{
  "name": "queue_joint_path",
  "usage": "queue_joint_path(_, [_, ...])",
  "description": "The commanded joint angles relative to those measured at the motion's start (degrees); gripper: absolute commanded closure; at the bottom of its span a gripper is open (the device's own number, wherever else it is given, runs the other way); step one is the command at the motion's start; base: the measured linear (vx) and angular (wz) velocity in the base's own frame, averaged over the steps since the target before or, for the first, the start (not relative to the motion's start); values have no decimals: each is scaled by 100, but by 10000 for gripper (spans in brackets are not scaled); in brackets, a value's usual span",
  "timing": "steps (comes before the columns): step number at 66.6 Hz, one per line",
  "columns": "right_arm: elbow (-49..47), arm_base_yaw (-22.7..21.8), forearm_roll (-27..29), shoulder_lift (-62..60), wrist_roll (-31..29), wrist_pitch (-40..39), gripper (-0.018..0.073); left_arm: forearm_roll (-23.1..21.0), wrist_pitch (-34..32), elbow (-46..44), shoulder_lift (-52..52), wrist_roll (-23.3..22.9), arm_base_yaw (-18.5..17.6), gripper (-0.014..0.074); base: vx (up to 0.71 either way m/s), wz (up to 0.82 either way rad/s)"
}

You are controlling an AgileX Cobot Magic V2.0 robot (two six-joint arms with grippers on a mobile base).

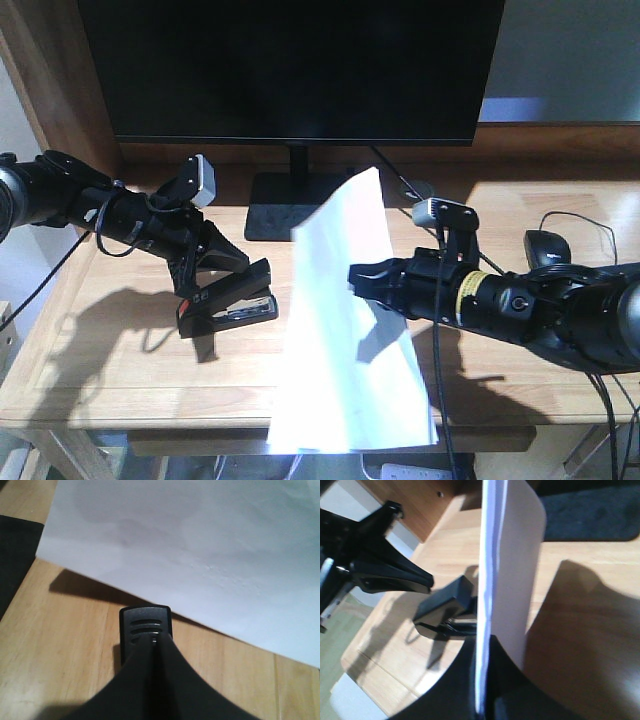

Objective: Grab stapler and paper to desk for stapling
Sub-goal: 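Lower the paper flat onto the desk under the stapler with the right gripper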

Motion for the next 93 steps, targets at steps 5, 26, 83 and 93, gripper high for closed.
queue_joint_path(5, [-164, 106, 677, -220, -378, -374, 561, -321, 191, -154, -322, -16, -12, 603, 0, 0])
queue_joint_path(26, [-164, 126, 708, 121, -378, -392, 561, -321, 198, -154, -322, -16, -12, 603, 0, 0])
queue_joint_path(83, [-1044, 172, 1034, 1032, -198, -485, 561, -321, 198, -154, -322, -16, -12, 603, 0, 0])
queue_joint_path(93, [-1256, 310, 1049, 1247, -136, -448, 561, -321, 198, -154, -322, -16, -12, 603, 0, 0])
